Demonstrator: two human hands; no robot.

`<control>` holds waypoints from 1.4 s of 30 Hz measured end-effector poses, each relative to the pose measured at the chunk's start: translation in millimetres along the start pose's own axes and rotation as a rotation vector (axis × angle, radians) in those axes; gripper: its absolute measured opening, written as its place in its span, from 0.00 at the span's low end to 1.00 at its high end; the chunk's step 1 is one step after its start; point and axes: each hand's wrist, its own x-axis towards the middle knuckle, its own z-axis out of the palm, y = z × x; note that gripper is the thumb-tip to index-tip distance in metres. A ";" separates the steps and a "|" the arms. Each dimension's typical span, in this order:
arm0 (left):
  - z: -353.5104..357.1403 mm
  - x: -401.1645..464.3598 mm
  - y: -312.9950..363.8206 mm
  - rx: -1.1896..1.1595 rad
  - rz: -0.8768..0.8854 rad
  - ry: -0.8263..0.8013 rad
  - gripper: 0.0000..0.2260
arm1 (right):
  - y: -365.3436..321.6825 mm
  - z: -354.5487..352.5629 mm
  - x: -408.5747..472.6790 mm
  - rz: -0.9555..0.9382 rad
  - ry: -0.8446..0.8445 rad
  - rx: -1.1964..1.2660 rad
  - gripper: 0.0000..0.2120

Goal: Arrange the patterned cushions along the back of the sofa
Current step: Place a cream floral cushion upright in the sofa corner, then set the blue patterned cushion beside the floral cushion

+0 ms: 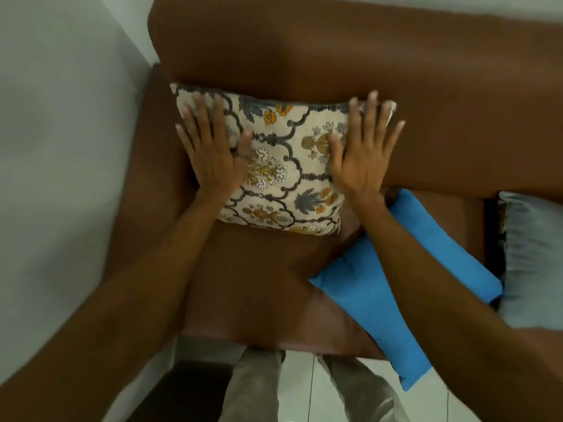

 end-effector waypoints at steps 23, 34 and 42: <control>22.5 -215.8 232.1 -0.701 -0.444 -1.127 0.27 | 332.2 -125.0 -251.5 0.965 -0.417 1.104 0.28; -15.4 -138.7 275.0 -1.330 -0.651 -0.553 0.17 | 324.5 -188.4 -104.4 1.037 0.003 1.464 0.23; 15.3 -93.6 300.4 -0.913 -0.611 -0.166 0.15 | 326.3 -153.6 -37.3 0.864 0.014 1.056 0.21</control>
